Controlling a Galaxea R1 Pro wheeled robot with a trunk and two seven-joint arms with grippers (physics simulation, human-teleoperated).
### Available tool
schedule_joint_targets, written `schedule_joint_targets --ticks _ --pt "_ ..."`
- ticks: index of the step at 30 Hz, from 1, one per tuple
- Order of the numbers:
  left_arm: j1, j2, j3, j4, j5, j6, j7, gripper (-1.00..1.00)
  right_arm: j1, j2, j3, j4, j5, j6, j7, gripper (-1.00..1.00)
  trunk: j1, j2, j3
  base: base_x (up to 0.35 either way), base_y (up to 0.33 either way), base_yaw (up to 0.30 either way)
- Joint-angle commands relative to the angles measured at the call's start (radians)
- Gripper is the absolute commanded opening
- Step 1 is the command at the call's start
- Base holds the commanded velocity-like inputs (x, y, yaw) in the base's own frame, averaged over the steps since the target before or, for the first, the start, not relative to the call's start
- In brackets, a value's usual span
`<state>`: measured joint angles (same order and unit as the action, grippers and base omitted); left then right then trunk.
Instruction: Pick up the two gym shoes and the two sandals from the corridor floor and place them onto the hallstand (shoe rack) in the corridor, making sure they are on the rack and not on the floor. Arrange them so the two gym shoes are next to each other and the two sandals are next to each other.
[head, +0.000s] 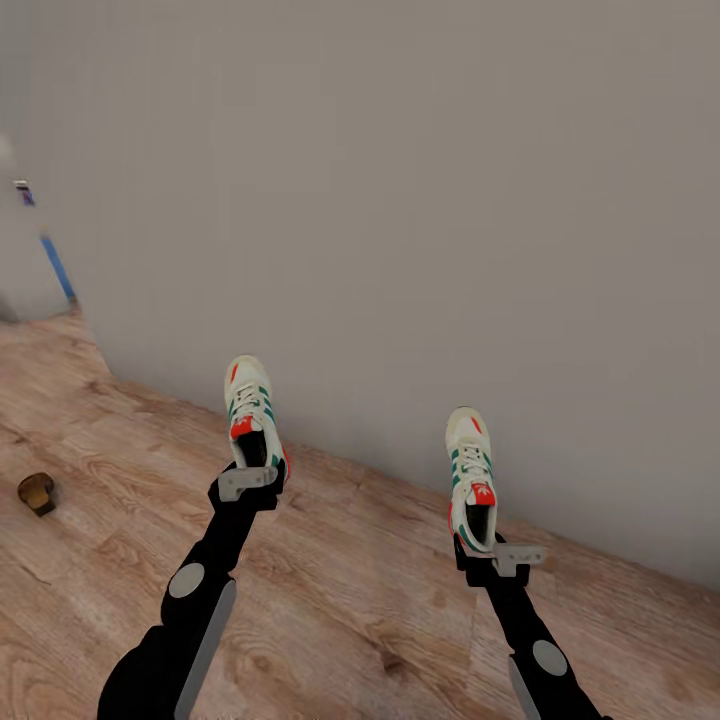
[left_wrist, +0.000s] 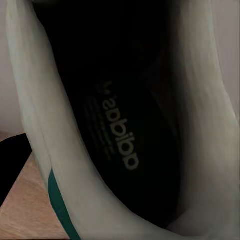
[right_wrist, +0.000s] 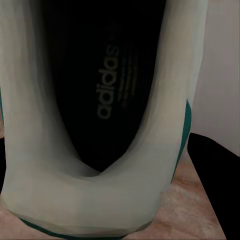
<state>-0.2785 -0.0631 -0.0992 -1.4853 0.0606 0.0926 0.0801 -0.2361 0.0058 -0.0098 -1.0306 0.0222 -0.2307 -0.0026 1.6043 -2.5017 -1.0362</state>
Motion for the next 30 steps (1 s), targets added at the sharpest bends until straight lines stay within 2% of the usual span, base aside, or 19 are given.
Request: schedule_joint_targets --ticks 1,30 --pt "-0.001 0.0 -0.002 -0.001 0.005 0.005 0.007 -1.0 0.0 0.0 -0.001 0.0 0.003 -0.002 0.0 -1.0 0.0 0.0 -0.001 -0.012 0.0 0.291" --pt "-0.001 0.0 -0.002 -0.001 0.005 0.005 0.007 -1.0 0.0 0.0 -0.001 0.0 0.003 -0.002 0.0 -1.0 0.0 0.0 0.003 -0.001 0.0 0.292"
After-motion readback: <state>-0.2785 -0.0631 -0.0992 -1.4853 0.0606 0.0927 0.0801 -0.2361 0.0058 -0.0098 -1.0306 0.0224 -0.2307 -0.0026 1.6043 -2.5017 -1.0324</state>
